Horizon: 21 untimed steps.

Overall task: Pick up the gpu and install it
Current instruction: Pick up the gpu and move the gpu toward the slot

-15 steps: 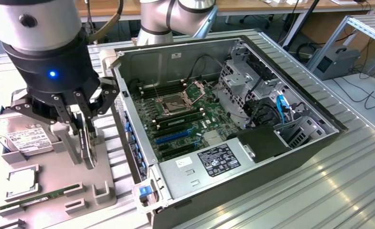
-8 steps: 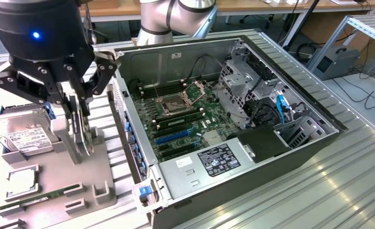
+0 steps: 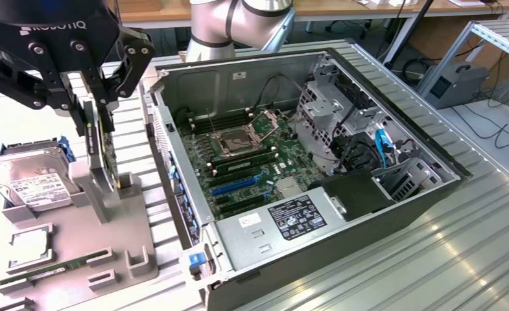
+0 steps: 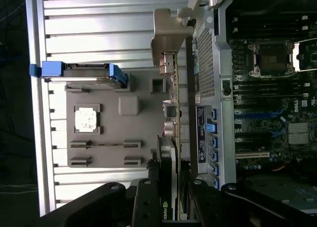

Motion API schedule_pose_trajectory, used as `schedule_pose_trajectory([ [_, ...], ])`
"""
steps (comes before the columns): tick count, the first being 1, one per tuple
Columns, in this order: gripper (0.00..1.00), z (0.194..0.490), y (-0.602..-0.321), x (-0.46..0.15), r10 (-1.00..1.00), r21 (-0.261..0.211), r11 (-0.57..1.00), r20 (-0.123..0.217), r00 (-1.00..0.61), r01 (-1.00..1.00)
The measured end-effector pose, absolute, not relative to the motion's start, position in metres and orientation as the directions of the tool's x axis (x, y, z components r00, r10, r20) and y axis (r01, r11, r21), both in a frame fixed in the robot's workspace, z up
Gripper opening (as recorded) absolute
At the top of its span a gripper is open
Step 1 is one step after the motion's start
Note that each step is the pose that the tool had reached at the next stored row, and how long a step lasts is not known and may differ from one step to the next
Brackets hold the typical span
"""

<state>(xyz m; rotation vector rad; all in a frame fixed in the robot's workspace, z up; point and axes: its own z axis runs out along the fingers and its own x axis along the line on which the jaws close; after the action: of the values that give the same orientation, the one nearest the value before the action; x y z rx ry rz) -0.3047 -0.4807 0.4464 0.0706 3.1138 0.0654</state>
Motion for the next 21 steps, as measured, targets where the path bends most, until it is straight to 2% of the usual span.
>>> schedule_pose_trajectory([
  [21, 0.27, 0.446, -0.481, -0.235, 0.046, 0.042, 0.998, -0.025, -0.999, 0.045],
])
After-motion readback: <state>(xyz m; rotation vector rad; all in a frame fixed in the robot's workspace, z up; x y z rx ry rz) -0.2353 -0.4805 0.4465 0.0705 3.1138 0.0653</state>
